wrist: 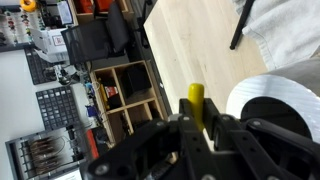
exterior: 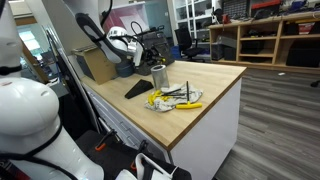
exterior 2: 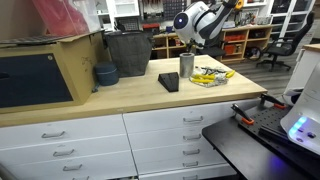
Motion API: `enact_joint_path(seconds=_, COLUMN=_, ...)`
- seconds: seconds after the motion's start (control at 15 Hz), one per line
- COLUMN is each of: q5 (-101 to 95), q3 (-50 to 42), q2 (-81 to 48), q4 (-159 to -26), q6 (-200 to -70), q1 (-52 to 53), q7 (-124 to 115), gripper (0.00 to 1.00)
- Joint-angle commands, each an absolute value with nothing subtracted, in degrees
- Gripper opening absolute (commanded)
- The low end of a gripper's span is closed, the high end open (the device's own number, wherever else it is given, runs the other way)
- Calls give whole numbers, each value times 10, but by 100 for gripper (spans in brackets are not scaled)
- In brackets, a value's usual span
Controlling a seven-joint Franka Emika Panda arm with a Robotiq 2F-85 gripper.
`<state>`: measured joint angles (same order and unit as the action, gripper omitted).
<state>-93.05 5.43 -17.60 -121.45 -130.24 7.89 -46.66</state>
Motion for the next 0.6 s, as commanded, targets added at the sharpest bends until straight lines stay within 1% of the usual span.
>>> enact_joint_path(seconds=0.0, q5=-959, q3=65, q2=-202, q4=-1216, q6=-1268, q1=85, q7=-488, gripper=4)
enact_joint_path(seconds=0.27, q5=-937, q3=83, q2=-220, q4=-1220, q6=-1278, q1=84, q7=-472, gripper=4)
enact_joint_path(seconds=0.33, q5=-935, q3=87, q2=-215, q4=-1223, q6=-1281, q1=83, q7=-470, gripper=42)
enact_joint_path(seconds=0.4, q5=-933, q3=89, q2=-216, q4=-1223, q6=-1286, q1=82, q7=-469, gripper=43)
enact_joint_path(seconds=0.53, q5=-926, q3=92, q2=-208, q4=-1224, q6=-1293, q1=78, q7=-464, gripper=55)
